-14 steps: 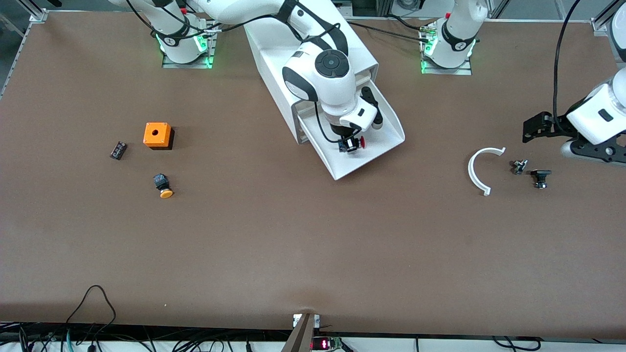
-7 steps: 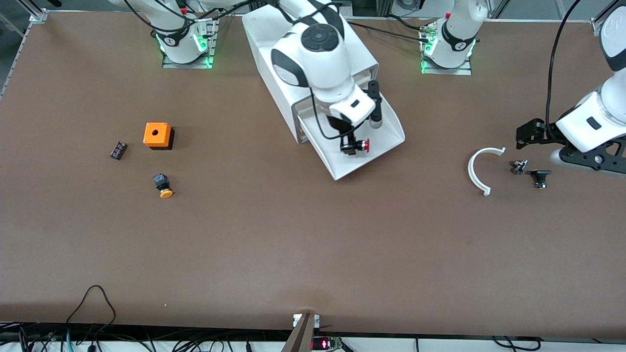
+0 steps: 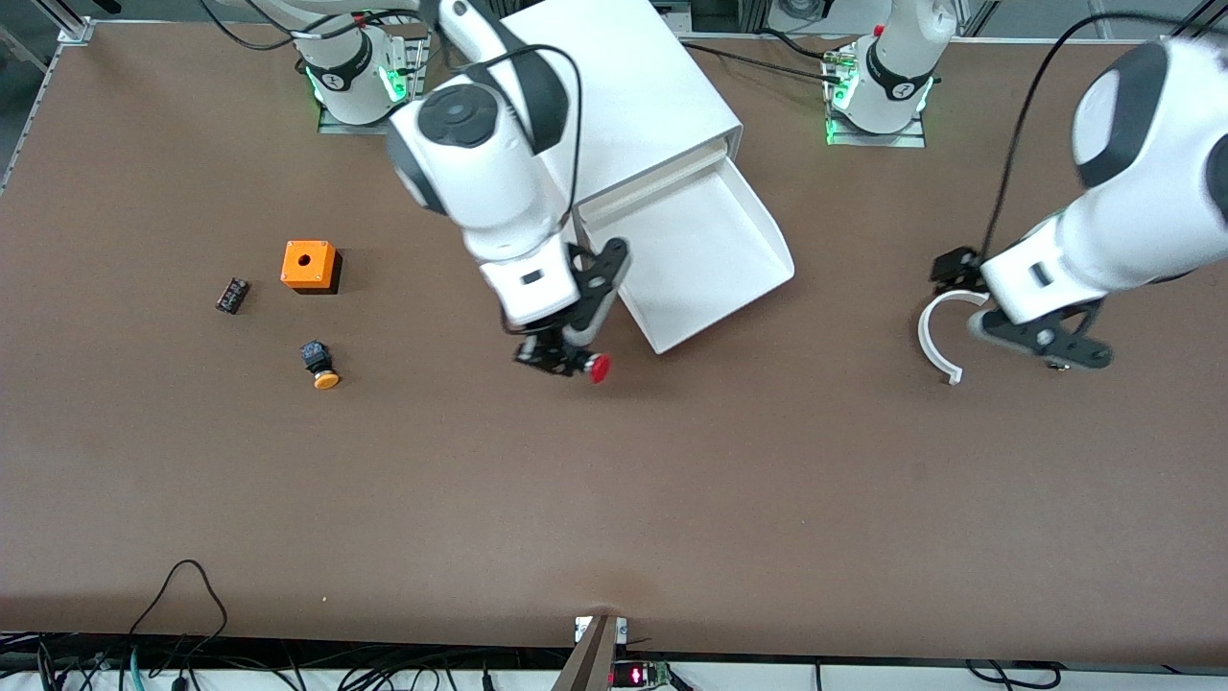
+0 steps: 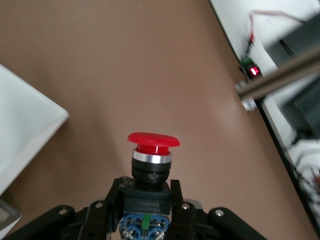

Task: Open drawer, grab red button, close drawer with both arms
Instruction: 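Lift the red button out while the left gripper reaches the drawer, then lower the red button by the yellow button while the left gripper closes drawer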

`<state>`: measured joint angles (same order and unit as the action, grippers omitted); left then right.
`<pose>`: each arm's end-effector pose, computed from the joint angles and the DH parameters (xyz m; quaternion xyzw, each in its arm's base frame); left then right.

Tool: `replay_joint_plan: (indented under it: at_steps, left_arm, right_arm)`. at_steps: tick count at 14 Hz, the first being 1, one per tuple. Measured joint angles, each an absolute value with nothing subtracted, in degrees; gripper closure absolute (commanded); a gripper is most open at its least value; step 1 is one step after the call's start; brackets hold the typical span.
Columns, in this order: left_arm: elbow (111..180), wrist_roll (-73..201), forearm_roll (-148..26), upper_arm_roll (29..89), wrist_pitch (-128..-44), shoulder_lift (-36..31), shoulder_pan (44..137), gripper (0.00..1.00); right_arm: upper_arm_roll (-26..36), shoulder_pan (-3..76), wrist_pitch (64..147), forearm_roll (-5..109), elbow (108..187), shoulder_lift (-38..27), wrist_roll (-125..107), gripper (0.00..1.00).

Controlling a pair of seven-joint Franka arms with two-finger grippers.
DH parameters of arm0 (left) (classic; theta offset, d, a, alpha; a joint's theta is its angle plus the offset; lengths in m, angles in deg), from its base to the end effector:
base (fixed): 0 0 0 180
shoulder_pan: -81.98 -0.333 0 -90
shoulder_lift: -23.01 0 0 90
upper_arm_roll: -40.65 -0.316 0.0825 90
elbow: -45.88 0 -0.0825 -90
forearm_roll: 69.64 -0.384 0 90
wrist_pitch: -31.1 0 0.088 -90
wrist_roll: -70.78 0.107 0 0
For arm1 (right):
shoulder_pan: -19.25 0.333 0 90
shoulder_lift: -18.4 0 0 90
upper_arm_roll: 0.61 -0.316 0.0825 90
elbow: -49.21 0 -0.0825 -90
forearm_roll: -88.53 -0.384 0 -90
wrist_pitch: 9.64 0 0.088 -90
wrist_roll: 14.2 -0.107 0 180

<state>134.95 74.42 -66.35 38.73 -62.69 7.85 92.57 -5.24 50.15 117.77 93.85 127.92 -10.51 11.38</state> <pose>0.6136 -0.1015 0.4810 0.9903 -0.1025 -0.0918 0.0199 0.6068 0.4145 0.4622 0.8413 0.5118 0.1739 0.0078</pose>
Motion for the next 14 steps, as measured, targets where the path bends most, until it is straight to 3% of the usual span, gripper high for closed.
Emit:
replay_joint_plan:
  at_steps: [5,9,14]
  left_arm:
    - [147.9,52.6,-60.8,40.2,-84.1,3.2,98.3,0.00]
    - [156.6,42.1,-59.8,46.2,-96.2,3.1,99.0,0.00]
    - [161.3,35.9,-59.4,52.1,-100.0,3.5,99.0,0.00]
  right_arm:
    - [-5.0,43.2,117.4,93.6,138.6,-6.1,-3.6,0.71]
    - [-4.9,37.7,117.4,93.6,145.1,-5.7,-12.9,0.71]
    - [-4.8,33.1,119.3,93.6,155.6,-6.0,-22.3,0.71]
